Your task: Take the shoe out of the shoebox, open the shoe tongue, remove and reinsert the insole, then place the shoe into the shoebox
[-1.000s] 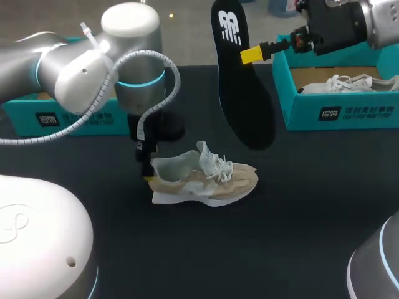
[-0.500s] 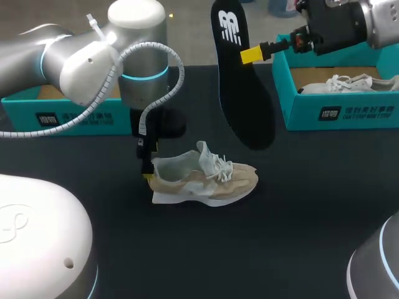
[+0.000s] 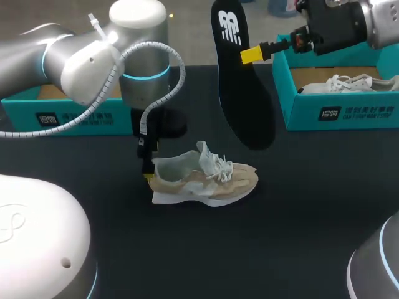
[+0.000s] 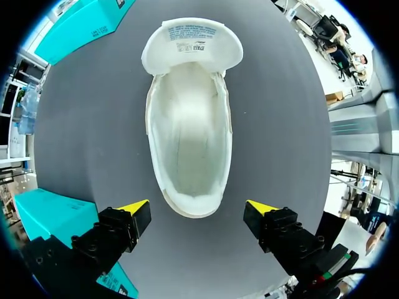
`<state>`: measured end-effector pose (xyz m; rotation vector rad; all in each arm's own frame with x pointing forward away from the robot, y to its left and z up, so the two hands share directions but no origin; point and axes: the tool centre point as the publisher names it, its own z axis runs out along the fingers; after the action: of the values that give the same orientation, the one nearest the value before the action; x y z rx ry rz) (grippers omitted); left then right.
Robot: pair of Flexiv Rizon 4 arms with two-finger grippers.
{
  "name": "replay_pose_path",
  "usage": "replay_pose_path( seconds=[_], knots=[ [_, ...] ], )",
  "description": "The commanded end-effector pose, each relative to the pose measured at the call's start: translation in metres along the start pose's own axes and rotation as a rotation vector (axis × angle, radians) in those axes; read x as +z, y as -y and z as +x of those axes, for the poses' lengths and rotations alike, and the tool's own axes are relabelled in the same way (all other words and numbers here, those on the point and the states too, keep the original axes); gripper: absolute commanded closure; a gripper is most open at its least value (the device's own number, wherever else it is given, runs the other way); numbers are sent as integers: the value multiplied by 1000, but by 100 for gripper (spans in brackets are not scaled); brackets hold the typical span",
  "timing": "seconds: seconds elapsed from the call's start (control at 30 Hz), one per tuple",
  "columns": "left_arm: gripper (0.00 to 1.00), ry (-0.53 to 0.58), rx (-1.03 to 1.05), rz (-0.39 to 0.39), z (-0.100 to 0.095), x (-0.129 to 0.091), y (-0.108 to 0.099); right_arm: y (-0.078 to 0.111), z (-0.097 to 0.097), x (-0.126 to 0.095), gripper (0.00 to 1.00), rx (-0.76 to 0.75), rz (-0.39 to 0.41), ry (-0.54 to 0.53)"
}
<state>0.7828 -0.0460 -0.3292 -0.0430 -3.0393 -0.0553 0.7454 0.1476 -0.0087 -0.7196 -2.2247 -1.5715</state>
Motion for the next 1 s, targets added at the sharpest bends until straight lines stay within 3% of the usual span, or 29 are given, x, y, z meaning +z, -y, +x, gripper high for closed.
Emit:
replay_pose_path(
  seconds=[0.03, 0.33, 0.67, 0.77, 0.8, 0.87, 0.9, 0.93, 0.97, 1.0],
  knots=[
    [0, 1, 1, -2, 0, 0, -1, -1, -1, 2, 100, 1, 3, 0],
    [0, 18, 27, 12, -8, -16, 21, -1, -1, 2, 100, 1, 3, 0],
    [0, -21, 34, -43, -35, -3, 47, -1, -1, 2, 100, 1, 3, 0],
    [0, 36, 7, 10, -41, 2, 56, -1, -1, 2, 100, 1, 3, 0],
    [0, 36, -5, -13, -42, 3, 59, -1, -1, 2, 100, 1, 3, 0],
    [0, 54, -13, 39, -43, 6, 64, -1, -1, 2, 100, 1, 3, 0],
    [0, 60, -14, 23, -43, 8, 66, -1, -1, 2, 100, 1, 3, 0],
    [0, 77, -11, 67, -42, 8, 68, -1, -1, 2, 100, 1, 3, 0],
    [0, 74, -29, 37, -41, 10, 70, -1, -1, 2, 100, 1, 3, 0],
    [0, 81, -20, 54, -41, 12, 72, -1, -1, 2, 100, 1, 3, 0]
  ],
)
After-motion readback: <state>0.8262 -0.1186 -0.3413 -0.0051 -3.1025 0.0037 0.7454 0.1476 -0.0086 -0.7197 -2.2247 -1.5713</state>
